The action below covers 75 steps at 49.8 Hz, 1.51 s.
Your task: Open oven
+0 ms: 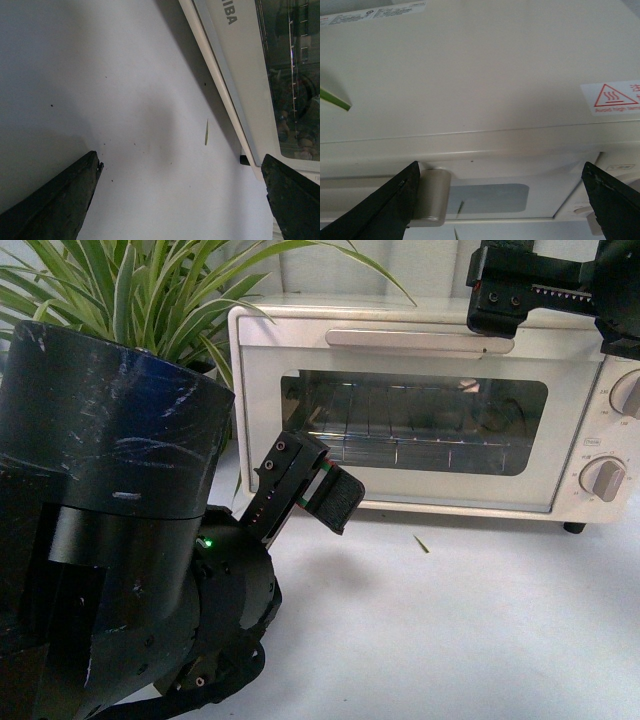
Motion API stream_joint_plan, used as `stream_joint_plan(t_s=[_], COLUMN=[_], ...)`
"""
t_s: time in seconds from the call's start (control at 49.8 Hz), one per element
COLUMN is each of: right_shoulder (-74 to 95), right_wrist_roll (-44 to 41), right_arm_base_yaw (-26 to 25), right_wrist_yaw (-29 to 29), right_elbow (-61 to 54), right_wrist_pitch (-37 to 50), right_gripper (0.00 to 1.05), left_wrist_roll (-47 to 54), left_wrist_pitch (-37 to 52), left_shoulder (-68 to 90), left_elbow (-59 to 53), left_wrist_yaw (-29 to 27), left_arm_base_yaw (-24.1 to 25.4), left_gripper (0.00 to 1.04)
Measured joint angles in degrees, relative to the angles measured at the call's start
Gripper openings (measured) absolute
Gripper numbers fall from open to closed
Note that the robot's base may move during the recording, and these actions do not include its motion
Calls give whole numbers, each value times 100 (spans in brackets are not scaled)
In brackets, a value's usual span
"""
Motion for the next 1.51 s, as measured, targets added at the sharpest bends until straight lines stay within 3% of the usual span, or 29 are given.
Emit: stream_joint_plan(t_s=[0.402, 1.508], right_shoulder=[-109, -1410], right_wrist_roll=[-26, -50], right_arm_base_yaw=[68, 433], right_wrist_yaw=[-271, -1099], right_elbow=[-151, -2732], right_wrist_pitch=[-140, 881], right_gripper=[95, 95], left_wrist_roll=[-4, -15], left_wrist_pitch=[4, 76], left_shoulder=[4, 17], left_elbow=[0, -59], left_wrist_yaw=[2, 24], left_arm_base_yaw=[17, 92], left_gripper=[98, 98])
